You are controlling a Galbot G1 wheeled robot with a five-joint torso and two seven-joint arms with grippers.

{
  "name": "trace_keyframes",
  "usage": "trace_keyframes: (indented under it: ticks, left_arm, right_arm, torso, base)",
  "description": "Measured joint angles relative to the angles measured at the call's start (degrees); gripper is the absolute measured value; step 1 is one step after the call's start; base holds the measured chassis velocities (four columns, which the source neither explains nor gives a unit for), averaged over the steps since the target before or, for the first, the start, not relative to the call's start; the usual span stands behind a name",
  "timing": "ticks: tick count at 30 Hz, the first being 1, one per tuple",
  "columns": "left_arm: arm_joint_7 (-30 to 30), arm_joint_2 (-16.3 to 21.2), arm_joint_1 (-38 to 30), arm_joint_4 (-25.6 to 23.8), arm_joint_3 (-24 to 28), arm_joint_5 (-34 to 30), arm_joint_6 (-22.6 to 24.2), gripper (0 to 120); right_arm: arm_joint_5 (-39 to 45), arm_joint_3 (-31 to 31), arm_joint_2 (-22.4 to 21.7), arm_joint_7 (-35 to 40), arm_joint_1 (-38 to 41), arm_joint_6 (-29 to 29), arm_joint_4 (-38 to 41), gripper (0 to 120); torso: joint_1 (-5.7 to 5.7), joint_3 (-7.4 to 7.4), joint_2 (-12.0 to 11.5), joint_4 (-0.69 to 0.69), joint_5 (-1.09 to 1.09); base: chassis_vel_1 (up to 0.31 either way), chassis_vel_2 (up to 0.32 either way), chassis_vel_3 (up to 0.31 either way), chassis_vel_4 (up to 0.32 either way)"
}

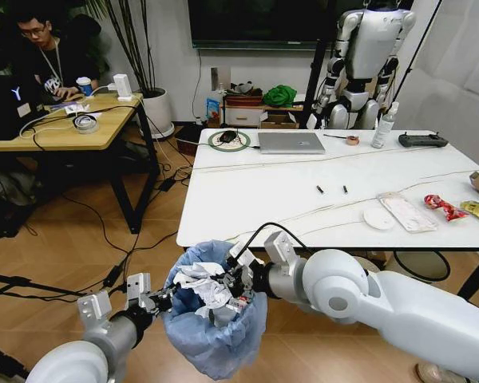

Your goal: Pick up the trash bin and place the trash from the table into it.

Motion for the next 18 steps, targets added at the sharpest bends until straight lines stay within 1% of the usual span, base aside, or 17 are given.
trace_keyframes:
  ticks: [4, 5, 7, 8, 9, 14, 15, 17, 18]
  left_arm:
    - [0.0, 0.0, 0.0, -0.1, -0.1, 0.0, 0.0, 0]
    - [0.0, -0.1, 0.1, -0.1, -0.1, 0.0, 0.1, 0]
    - [0.0, -0.2, 0.1, -0.1, 0.0, 0.1, 0.2, 0]
    - [0.0, -0.2, 0.1, -0.1, 0.0, 0.1, 0.2, 0]
    - [0.0, -0.2, 0.1, -0.1, 0.1, 0.1, 0.2, 0]
    - [0.1, -0.2, 0.3, -0.1, 0.2, 0.2, 0.4, 0]
    - [0.1, -0.2, 0.3, -0.1, 0.2, 0.2, 0.4, 0]
    - [0.1, -0.2, 0.3, 0.0, 0.4, 0.3, 0.5, 0]
    - [0.1, -0.2, 0.3, 0.1, 0.4, 0.4, 0.6, 0]
  right_arm:
    - [-0.2, 0.3, 0.0, 0.0, -0.2, 0.1, 0.0, 0]
    - [-0.1, 0.6, 0.1, -0.1, -0.1, 0.1, 0.2, 11]
    - [0.0, 0.8, 0.3, -0.1, -0.1, 0.1, 0.3, 21]
    - [0.0, 0.8, 0.3, -0.1, -0.1, 0.1, 0.3, 21]
    - [0.1, 0.9, 0.3, -0.1, -0.1, 0.1, 0.4, 24]
    - [1.0, 1.6, 0.5, -0.4, 0.4, 0.4, 0.9, 44]
    - [1.0, 1.6, 0.5, -0.4, 0.4, 0.4, 0.9, 44]
    - [1.7, 1.8, 0.4, -0.5, 1.0, 0.6, 1.3, 54]
    - [2.1, 1.9, 0.4, -0.5, 1.3, 0.7, 1.5, 58]
  torso:
    - [0.0, 0.0, 0.0, 0.0, 0.0]
    - [0.0, 0.0, 0.0, 0.0, 0.0]
    - [0.0, 0.0, 0.0, 0.01, 0.0]
    - [0.0, 0.0, 0.0, 0.01, 0.0]
    - [0.0, 0.0, 0.0, 0.0, 0.0]
    - [0.0, 0.0, 0.0, 0.0, 0.0]
    - [0.0, 0.0, 0.0, 0.0, 0.0]
    - [0.0, 0.0, 0.0, 0.0, 0.0]
    - [0.0, 0.0, 0.0, 0.0, 0.0]
  base:
    - [0.0, 0.0, 0.0, 0.0]
    - [0.0, 0.0, 0.0, 0.0]
    - [0.0, 0.0, 0.0, 0.0]
    - [0.0, 0.0, 0.0, 0.0]
    - [0.0, 0.0, 0.0, 0.0]
    - [0.0, 0.0, 0.0, 0.0]
    - [0.0, 0.0, 0.0, 0.0]
    - [0.0, 0.0, 0.0, 0.0]
    - [0.0, 0.0, 0.0, 0.0]
